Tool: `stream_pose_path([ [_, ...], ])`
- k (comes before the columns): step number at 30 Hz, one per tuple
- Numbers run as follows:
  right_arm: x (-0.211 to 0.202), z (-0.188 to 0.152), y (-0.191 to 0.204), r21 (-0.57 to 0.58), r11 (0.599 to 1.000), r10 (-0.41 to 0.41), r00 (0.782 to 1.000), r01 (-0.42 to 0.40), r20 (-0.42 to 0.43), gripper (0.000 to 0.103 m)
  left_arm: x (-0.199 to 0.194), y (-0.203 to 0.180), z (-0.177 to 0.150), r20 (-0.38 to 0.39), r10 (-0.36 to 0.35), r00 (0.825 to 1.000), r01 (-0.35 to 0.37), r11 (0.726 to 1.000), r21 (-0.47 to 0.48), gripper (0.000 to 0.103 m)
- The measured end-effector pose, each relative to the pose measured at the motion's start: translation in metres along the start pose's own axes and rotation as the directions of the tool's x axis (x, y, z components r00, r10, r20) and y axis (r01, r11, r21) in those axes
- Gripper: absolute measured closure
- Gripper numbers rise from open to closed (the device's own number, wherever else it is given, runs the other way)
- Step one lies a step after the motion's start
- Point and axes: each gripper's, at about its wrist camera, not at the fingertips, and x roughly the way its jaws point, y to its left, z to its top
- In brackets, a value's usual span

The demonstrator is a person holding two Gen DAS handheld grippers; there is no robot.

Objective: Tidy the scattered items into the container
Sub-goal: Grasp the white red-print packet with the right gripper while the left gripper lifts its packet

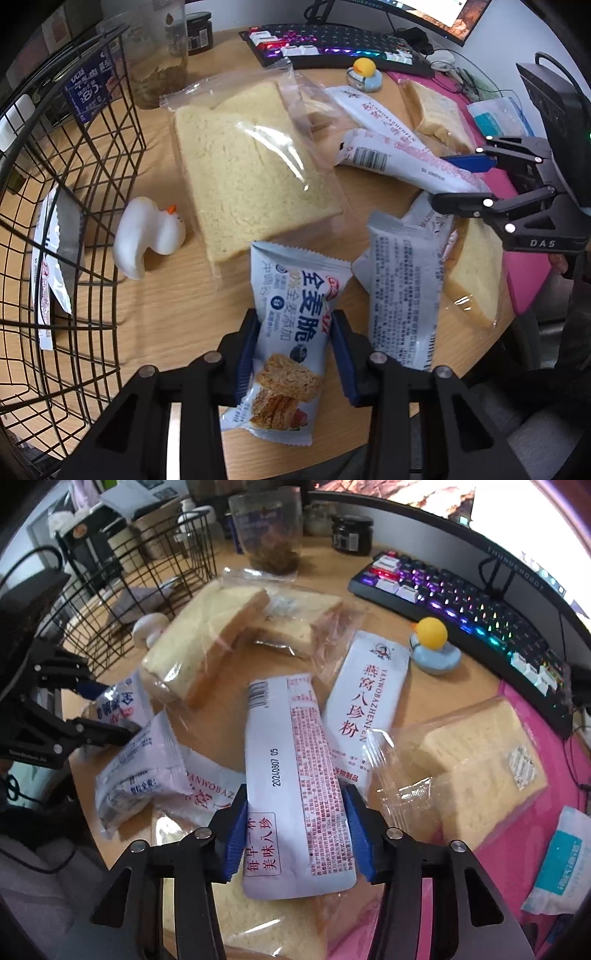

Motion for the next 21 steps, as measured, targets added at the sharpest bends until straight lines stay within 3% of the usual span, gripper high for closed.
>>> stream_pose_path([
  [11,-0.046,0.005,0.010,0.015,1.000,-0.022,0.994,0.021,0.103,0.056,-0.052,-0.005,0.011,0.141,-0.017,0.990,0.017,1.000,0.002,0.060],
  [16,-0.082,0.033,0.036,-0.052,0.998,-0.018,0.980,0.029,0.200,0.056,-0.114,0.012,0.013,0.300,-0.011,0.954,0.023,0.999,-0.036,0.060],
  [21,-0.115,0.090,0.091,-0.200,0.979,0.025,0.953,0.038,0.302,0.056,-0.169,0.056,0.000,0.411,0.082,0.908,-0.029,0.991,-0.133,0.060],
])
